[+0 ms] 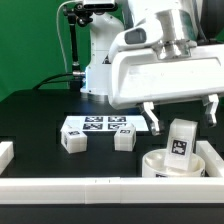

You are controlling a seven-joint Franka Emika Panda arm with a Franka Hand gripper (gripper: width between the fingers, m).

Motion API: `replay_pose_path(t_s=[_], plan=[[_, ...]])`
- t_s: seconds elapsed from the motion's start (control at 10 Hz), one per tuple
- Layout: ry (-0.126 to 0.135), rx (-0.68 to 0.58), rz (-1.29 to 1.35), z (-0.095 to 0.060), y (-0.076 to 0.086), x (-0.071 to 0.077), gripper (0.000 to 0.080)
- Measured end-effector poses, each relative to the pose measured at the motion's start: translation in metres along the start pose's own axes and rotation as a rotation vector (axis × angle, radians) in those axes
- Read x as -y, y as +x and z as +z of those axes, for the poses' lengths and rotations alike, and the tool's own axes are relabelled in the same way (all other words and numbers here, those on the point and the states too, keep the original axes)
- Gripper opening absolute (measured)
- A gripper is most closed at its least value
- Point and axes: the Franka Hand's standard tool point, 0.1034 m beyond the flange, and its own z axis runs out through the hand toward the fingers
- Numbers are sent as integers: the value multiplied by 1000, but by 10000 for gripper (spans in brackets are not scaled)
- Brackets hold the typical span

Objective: Assemble stool

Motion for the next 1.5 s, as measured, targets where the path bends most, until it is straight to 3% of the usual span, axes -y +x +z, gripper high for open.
replay_pose_path(t_s=[0.6, 0.8, 1.2, 1.3, 1.5], plan=[[17, 57, 75, 4, -7, 3, 649], [54, 255, 174, -1, -11, 17, 649], [108, 446, 173, -3, -14, 24, 649], [100, 433, 184, -3, -13, 21, 649], [54, 430, 303, -9, -11, 14, 649]])
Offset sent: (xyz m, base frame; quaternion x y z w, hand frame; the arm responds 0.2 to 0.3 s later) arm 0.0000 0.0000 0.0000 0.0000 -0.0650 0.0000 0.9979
